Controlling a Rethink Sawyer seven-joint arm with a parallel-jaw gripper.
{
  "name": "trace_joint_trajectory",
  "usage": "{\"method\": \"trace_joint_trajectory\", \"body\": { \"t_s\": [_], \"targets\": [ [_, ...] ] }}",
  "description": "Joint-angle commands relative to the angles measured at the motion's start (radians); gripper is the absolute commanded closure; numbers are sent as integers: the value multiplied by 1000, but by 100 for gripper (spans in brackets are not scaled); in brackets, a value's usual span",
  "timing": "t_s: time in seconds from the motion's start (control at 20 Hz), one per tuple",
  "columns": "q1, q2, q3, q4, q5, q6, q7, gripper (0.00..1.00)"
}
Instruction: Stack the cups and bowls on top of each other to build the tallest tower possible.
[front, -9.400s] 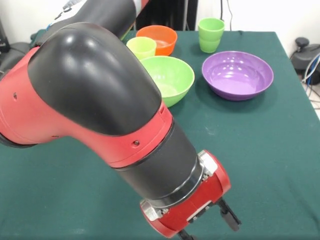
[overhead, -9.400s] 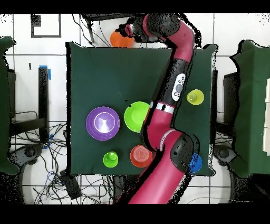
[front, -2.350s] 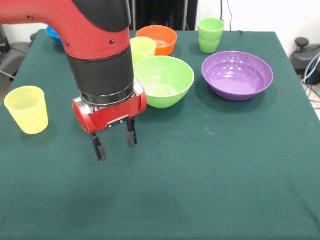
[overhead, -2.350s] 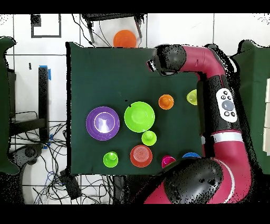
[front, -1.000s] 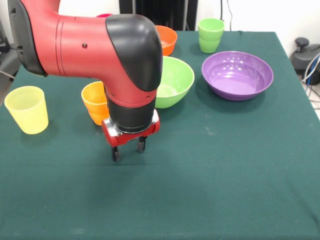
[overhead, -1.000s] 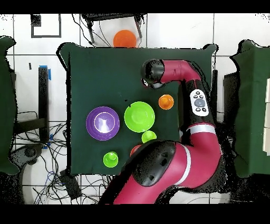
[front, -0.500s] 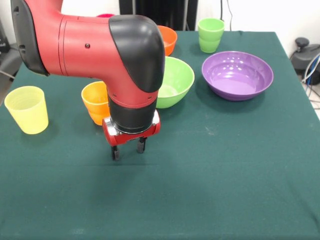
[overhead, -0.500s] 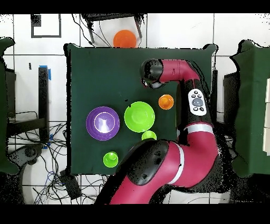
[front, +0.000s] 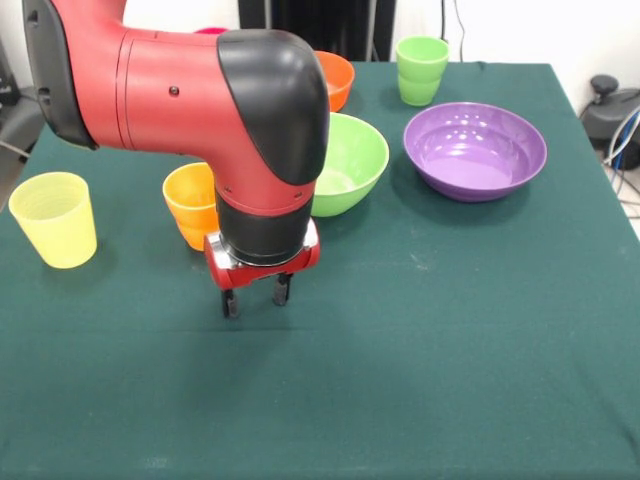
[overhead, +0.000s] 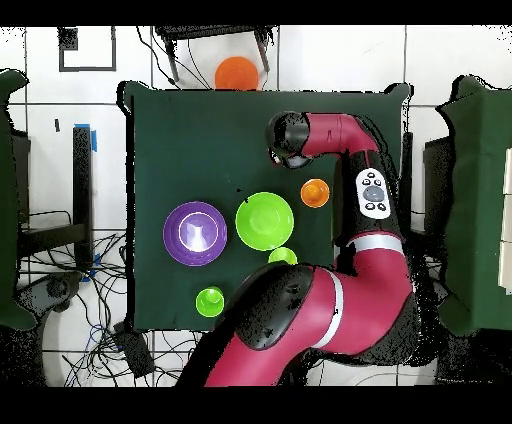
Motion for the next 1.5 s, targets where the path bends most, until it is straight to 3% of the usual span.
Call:
{"method": "trace_joint_trajectory", "body": {
  "t_s": [0.05,0.75,1.2,1.5],
  "targets": [
    [10,72,-61,-1,-47,-57,106,0],
    [16,86,-44,-45,-27,-46,60,0],
    [-11,2,-30,92,-26,-230,86,0],
    [-14,-14,-20,81,-9,-202,60,0]
  ]
}}
